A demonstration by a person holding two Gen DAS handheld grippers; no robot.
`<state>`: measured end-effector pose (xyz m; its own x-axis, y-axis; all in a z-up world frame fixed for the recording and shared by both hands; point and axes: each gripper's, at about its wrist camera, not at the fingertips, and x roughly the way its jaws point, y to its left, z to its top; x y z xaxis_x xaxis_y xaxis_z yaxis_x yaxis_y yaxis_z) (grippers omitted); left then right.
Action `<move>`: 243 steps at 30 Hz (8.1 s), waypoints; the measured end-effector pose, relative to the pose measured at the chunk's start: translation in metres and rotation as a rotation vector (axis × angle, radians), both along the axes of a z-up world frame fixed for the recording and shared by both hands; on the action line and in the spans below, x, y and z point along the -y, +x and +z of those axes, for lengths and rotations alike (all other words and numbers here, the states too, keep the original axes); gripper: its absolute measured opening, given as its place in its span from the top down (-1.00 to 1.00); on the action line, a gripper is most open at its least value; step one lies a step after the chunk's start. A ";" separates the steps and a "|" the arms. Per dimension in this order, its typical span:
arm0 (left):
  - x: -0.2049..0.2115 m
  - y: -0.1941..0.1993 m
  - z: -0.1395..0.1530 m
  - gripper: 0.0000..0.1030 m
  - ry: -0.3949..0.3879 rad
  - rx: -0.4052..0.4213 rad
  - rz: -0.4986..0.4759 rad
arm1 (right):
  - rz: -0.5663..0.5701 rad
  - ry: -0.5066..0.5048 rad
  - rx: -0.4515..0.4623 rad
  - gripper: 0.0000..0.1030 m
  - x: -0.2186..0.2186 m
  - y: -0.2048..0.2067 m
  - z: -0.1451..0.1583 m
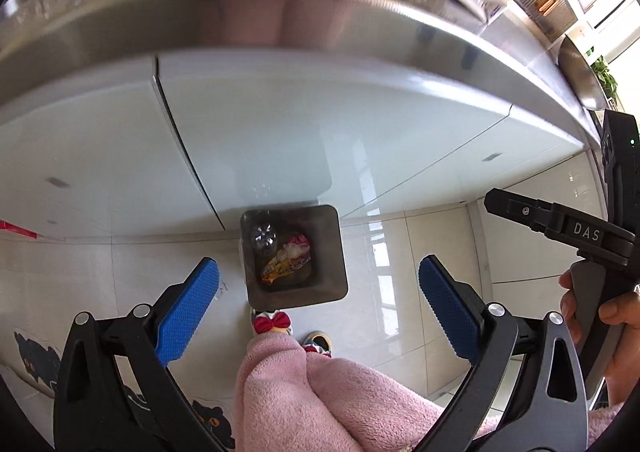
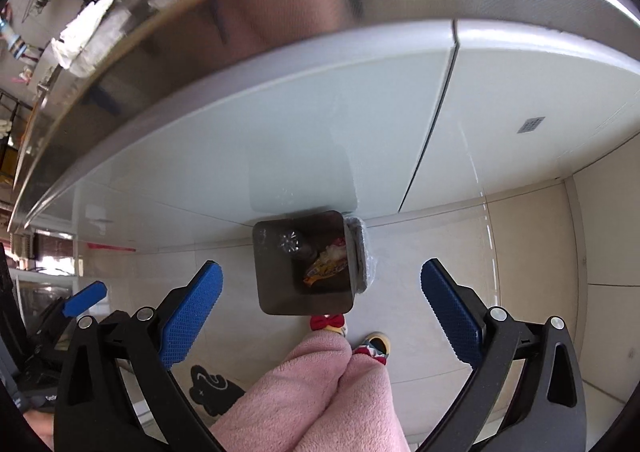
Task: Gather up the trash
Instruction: 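Open both grippers to drop the bottle and bag into the bin, then grasp the white tissue with the left gripper while the right grasps the milk carton, then carry the tissue and milk carton down over the bin with both grippers, then open both grippers to drop the tissue and carton into the bin, then raise both open grippers back toward the remaining counter trash, then grasp the foil ball with the left gripper while the right grasps the snack packet, then carry the foil ball and snack packet down over the bin with both grippers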
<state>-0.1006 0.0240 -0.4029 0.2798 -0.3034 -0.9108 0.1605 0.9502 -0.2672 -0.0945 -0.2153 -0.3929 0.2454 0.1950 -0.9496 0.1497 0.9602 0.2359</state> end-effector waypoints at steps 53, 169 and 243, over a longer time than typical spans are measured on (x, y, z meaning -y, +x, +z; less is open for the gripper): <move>0.011 0.119 0.112 0.53 -0.049 0.275 -0.141 | 0.080 -0.055 0.383 -0.09 -0.024 0.086 0.120; 0.023 0.212 0.134 -0.84 0.045 0.267 -0.025 | 0.014 -0.178 0.341 -0.94 0.022 0.175 0.124; 0.023 -0.038 -0.006 0.21 -0.006 0.011 -0.109 | 0.230 0.066 0.181 0.96 -0.023 -0.056 0.030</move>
<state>-0.1385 0.0008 -0.4092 0.2545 -0.3381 -0.9061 0.2661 0.9252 -0.2705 -0.1502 -0.1922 -0.3633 0.3518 0.3254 -0.8777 -0.1206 0.9456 0.3022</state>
